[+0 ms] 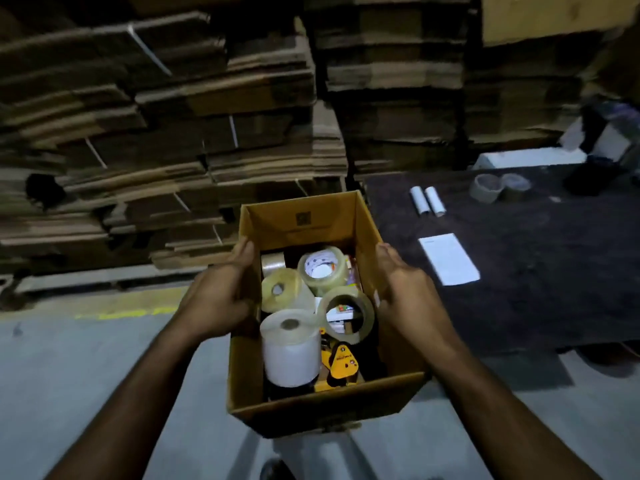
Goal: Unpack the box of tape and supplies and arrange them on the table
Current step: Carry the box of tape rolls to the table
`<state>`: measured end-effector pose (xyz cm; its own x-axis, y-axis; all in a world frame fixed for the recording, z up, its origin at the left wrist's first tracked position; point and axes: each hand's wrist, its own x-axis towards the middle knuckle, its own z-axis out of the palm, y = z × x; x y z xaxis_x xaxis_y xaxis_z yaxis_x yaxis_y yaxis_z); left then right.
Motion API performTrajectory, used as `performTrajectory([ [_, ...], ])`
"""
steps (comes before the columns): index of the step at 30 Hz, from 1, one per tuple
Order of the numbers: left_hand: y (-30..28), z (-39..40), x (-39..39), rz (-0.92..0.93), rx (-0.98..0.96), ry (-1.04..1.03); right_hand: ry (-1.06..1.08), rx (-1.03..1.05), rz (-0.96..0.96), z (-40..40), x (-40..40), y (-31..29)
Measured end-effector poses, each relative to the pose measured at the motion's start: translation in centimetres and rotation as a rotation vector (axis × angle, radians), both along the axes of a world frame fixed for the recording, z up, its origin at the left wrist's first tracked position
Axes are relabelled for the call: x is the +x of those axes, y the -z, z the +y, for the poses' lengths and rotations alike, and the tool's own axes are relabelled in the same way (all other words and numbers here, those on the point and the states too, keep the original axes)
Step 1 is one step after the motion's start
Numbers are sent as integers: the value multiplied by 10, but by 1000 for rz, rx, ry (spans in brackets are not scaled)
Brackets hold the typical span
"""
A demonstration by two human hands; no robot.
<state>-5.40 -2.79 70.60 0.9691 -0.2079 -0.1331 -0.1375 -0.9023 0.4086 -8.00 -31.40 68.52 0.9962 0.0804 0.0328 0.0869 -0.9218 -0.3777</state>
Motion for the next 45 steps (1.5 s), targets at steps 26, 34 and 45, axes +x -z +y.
performTrajectory([
  [26, 76, -542, 24, 284, -248, 285, 677, -6, 41, -503, -97, 29],
  [34, 77, -624, 89, 219, -761, 97, 729, -75, 3, -578, -29, 44],
  [45, 81, -755, 168, 151, -653, 194, 681, -127, -17, -718, 61, 58],
])
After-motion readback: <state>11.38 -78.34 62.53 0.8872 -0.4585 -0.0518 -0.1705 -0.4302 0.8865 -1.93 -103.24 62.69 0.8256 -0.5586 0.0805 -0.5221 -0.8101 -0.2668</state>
